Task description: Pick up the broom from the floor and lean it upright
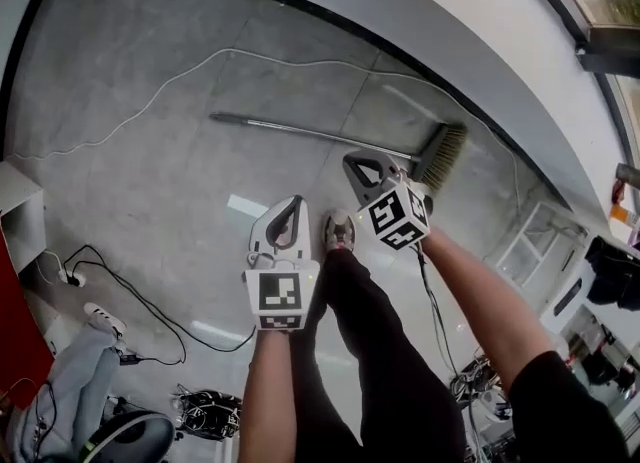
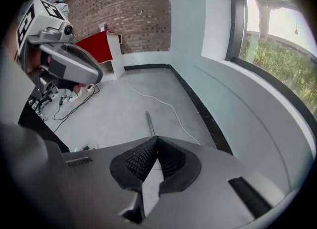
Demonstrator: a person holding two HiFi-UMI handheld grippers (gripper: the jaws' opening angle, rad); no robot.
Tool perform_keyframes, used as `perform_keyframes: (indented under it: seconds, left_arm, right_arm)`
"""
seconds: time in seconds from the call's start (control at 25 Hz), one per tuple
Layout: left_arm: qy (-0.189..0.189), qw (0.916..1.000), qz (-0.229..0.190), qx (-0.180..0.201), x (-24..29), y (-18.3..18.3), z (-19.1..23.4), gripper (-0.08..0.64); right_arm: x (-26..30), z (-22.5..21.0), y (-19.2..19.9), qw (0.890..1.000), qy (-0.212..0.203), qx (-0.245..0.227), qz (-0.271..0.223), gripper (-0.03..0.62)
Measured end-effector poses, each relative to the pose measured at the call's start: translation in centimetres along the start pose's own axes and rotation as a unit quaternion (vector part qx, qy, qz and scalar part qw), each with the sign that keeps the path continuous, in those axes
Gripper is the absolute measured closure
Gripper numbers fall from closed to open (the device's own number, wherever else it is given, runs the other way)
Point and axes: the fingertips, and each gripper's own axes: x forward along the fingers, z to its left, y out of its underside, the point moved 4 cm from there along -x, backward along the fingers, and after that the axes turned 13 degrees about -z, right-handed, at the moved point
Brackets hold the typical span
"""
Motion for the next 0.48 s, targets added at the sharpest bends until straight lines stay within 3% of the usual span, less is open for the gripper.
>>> perform_keyframes:
  seconds: [0.24, 0.4, 0.48]
  left_arm:
    - [0.005, 0.9997, 0.021, -0.014, 3.1, 4.3, 1.1, 0.558]
    - [0.036, 0.9986, 0.039, -0.006, 4.3, 5.8, 2.2, 0.558]
    - [0.032, 0.9987, 0.040, -0.008, 4.8, 6.1, 3.9, 0.558]
  right_arm:
    - [4.9, -0.3, 5.4, 1.000, -0.015, -0.017, 0.017, 0.584]
    - [7.9, -0.2, 7.7, 0.999, -0.020, 0.009, 0.024, 0.583]
    - [9.7, 0.0, 8.6, 0.999, -0.031, 0.004, 0.034, 0.583]
